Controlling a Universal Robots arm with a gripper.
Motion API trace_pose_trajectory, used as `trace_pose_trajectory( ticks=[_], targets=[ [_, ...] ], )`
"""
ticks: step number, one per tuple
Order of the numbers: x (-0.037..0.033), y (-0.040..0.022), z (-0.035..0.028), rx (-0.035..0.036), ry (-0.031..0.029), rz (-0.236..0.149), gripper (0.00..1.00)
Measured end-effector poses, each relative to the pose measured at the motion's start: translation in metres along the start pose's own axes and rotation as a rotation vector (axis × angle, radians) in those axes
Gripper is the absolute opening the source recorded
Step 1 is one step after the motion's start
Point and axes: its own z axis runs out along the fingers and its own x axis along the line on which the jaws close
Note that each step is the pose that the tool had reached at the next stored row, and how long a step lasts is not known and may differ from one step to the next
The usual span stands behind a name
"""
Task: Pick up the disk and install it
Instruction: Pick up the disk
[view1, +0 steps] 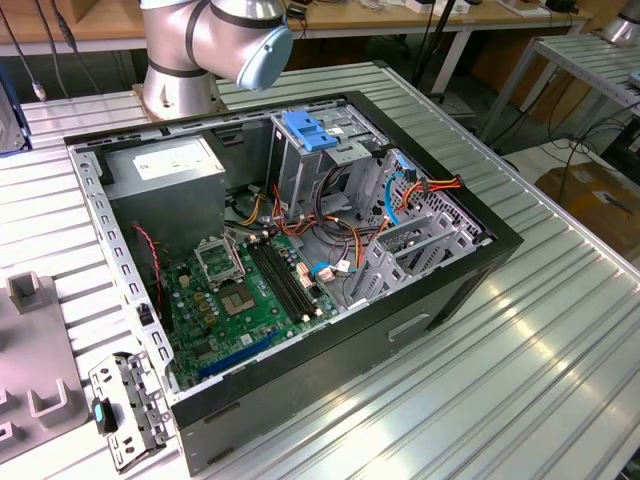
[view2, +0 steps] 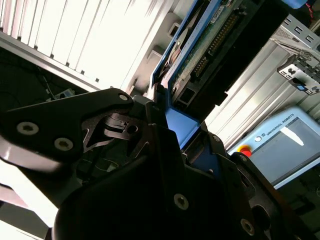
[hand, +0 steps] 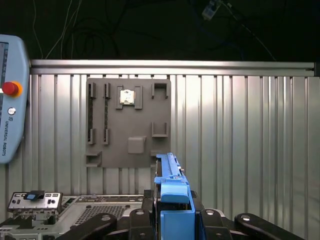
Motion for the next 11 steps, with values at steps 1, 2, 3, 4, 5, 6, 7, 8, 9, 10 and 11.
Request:
trace_pose_trajectory(
  ticks=[1, 2, 3, 4, 5, 6, 7, 8, 9, 10, 11],
  targets=[
    [0.0, -0.0014, 0.0, 0.0, 0.0, 0.0, 0.37],
    [0.0, -0.0026, 0.0, 0.0, 0.0, 0.0, 0.37],
    [0.0, -0.0045, 0.0, 0.0001, 0.0, 0.0, 0.37],
    [0.0, -0.0063, 0.0, 0.0, 0.0, 0.0, 0.37],
    [0.0, -0.0074, 0.0, 0.0, 0.0, 0.0, 0.37],
    [-0.0001, -0.0086, 0.0, 0.0001, 0.0, 0.0, 0.37],
    [0.0, -0.0092, 0.0, 0.0, 0.0, 0.0, 0.37],
    [0.0001, -0.0093, 0.0, 0.0, 0.0, 0.0, 0.37],
    [0.0004, -0.0096, 0.0, 0.0, 0.0, 0.0, 0.37],
    [0.0009, -0.0097, 0.0, 0.0001, 0.0, 0.0, 0.37],
    [0.0028, -0.0101, 0.0001, 0.0, 0.0, 0.0, 0.37]
  ],
)
